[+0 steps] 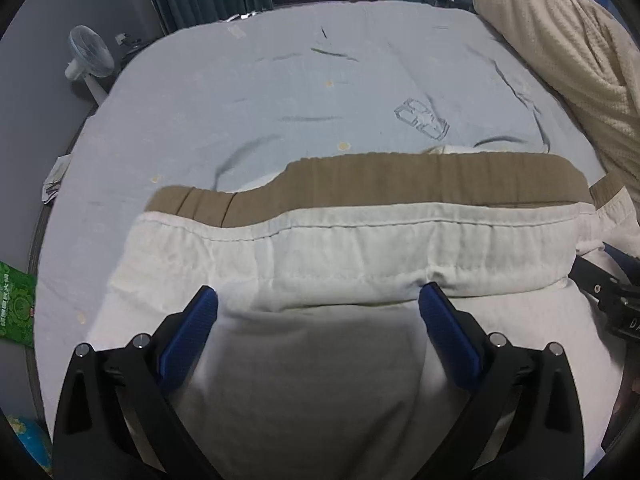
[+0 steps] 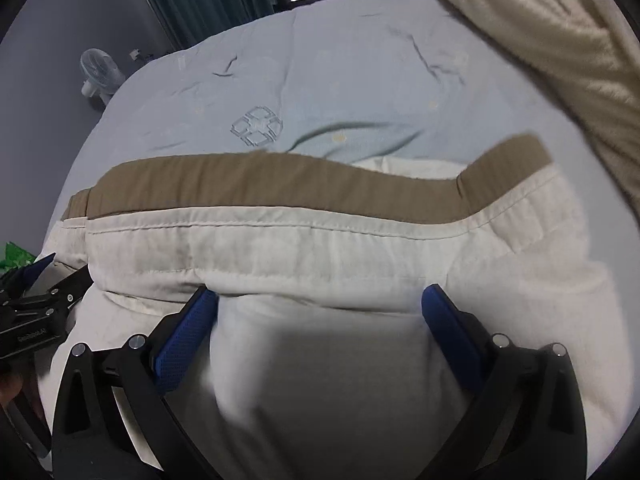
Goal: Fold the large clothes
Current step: 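Grasp the tan hem band with both tools and lift it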
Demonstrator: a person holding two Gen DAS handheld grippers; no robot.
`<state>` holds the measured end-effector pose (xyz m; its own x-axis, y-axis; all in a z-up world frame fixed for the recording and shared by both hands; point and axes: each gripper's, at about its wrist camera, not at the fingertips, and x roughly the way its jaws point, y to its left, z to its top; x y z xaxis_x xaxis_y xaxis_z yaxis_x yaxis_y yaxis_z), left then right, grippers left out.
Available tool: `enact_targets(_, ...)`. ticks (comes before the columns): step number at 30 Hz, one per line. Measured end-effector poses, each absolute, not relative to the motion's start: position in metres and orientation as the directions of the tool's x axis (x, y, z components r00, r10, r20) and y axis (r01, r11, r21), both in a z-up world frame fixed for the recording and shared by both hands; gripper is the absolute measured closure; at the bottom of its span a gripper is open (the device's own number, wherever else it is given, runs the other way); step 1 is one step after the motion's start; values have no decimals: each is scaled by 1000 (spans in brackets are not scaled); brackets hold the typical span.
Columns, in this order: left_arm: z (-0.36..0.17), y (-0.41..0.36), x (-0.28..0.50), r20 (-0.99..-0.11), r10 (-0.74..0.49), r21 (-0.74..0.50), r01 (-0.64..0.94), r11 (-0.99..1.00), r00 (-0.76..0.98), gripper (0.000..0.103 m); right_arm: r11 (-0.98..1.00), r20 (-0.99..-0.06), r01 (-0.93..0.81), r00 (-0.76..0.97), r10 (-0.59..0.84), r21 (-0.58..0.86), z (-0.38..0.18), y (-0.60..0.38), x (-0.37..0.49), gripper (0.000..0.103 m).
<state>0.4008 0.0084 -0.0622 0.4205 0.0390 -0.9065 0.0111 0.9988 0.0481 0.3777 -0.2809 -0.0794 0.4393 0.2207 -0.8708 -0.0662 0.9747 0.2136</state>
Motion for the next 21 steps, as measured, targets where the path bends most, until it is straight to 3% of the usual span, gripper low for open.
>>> enact_targets(21, -87, 15, 400, -904, -5, 0, 12, 1000, 427, 5, 979, -857, -68, 476, 200, 191, -94, -275, 379, 5)
